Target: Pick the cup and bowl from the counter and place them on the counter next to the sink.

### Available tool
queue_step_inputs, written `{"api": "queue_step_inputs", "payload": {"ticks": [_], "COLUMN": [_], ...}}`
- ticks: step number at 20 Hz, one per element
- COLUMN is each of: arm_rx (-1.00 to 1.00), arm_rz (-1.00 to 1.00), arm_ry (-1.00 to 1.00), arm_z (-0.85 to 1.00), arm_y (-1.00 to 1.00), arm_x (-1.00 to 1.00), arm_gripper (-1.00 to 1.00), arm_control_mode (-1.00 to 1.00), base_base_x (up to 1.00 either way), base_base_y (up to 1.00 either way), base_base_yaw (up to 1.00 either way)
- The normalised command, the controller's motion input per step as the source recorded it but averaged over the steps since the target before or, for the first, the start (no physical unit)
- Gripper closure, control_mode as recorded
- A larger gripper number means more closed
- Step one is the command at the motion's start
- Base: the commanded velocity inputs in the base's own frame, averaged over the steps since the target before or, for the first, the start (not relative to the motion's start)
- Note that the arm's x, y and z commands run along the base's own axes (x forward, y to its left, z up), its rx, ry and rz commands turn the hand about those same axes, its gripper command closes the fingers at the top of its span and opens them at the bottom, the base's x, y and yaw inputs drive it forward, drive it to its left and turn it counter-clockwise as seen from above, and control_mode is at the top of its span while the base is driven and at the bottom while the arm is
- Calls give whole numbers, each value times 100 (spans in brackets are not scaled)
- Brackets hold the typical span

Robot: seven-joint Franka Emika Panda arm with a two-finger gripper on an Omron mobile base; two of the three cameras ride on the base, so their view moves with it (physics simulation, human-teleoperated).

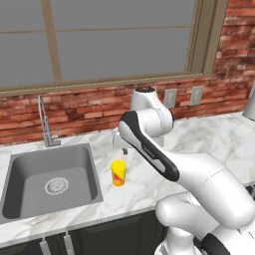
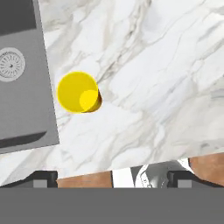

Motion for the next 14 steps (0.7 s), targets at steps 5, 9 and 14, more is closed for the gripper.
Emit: {"api": "queue_step_inputs", "payload": {"ticks": [5,9,14], "arm_rx": [-1,0,0], "arm_rz": [1,0,0], "arm_ry": [-1,-8,-1], "arm_z": [0,0,11], "arm_y": [1,-7,-46], "arm_x": [-100,-100,-74], "arm_gripper": [-100,-100,-100], "arm_control_mode": [-100,-100,-100], "base_base_x": [0,0,0], "base_base_y": [0,0,0], "base_base_yaw": [0,0,0]}}
